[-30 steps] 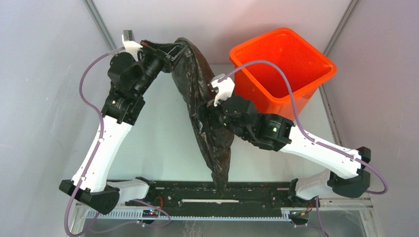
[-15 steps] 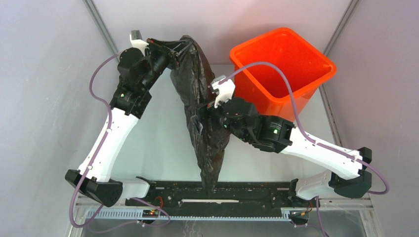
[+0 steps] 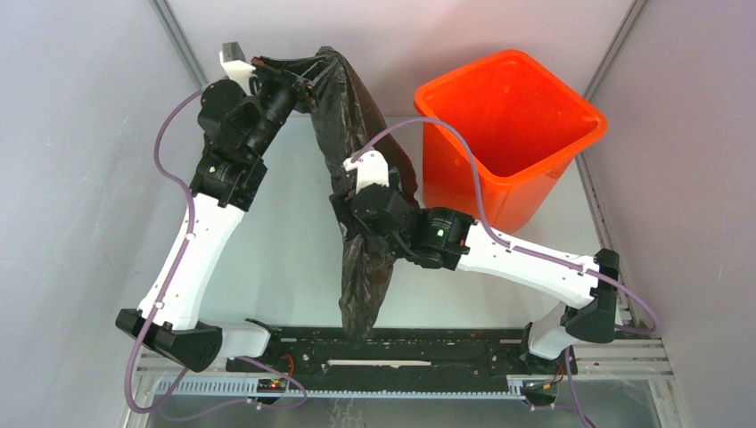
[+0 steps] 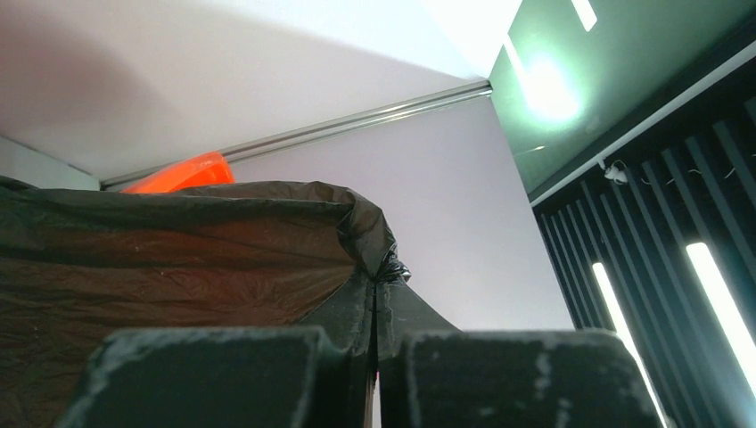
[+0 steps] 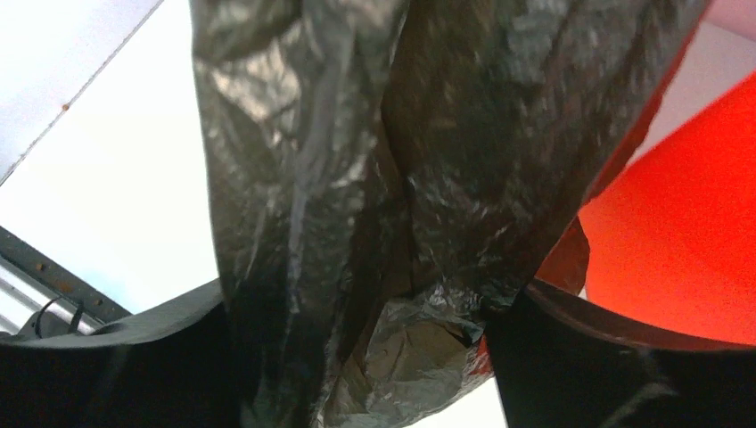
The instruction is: Put the trash bags into the trash bin
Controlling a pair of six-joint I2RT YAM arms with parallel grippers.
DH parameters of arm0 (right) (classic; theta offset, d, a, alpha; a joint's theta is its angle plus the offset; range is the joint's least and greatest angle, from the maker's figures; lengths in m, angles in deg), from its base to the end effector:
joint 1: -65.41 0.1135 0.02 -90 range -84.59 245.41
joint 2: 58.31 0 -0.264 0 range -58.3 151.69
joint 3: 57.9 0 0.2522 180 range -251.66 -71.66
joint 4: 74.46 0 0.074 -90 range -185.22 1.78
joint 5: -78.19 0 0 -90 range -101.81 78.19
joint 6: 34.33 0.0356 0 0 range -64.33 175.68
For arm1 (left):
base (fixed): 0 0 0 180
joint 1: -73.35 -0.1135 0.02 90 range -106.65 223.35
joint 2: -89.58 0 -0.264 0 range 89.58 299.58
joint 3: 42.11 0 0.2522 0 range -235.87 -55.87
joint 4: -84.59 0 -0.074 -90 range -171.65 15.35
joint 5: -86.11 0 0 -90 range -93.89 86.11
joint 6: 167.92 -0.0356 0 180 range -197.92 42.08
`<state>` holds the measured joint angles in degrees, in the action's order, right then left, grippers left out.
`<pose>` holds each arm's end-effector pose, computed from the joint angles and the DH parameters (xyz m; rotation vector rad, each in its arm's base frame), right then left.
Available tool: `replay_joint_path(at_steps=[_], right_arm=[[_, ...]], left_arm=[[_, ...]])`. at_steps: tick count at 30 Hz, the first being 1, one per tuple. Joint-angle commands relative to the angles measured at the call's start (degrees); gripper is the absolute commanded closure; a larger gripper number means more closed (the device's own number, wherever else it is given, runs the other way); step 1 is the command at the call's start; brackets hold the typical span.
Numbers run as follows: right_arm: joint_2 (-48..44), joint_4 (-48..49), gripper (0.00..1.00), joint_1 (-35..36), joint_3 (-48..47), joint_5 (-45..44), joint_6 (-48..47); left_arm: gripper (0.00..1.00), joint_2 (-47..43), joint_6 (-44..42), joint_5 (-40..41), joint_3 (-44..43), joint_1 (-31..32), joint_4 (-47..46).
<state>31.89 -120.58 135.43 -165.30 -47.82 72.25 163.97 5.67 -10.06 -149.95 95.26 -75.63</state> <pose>0.1399 0.3235 0.4024 -0.5433 1.9117 0.3281 0.2451 -0.1027 0.5326 -0.6927 1.3643 -1.5959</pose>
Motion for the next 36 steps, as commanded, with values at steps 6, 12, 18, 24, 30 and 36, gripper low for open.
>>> replay_joint_path(at_steps=[6, 12, 18, 24, 30, 36], right_arm=[[-10.45, 14.18, 0.60, -0.11, 3.84, -1.92, -9.81], [-14.35, 13.47, 0.94, -6.42, -1.17, 7.17, -3.78], [-13.42, 14.19, 1.00, -8.64, -6.78, 10.58, -4.95], [-9.91, 12.58, 1.00, -13.71, -13.38, 12.38, -4.19], [-6.63, 12.56, 1.00, -16.60, -18.94, 16.66, -2.66], [-2.56, 12.11, 1.00, -19.36, -25.97, 23.25, -1.93]], left_arm=[[1.00, -4.21, -6.44, -3.22, -0.42, -2.54, -1.65], [1.00, -15.10, -20.12, -1.67, 5.71, -3.00, 9.14], [1.00, -25.71, -19.55, -2.83, 17.13, -2.93, 9.24], [1.00, -31.93, -20.26, -8.11, 21.51, 0.08, 8.31], [1.00, -30.09, -24.04, -14.10, 23.08, 13.66, 4.25], [0.93, -27.34, -27.96, -12.17, 21.93, 23.41, 4.69]])
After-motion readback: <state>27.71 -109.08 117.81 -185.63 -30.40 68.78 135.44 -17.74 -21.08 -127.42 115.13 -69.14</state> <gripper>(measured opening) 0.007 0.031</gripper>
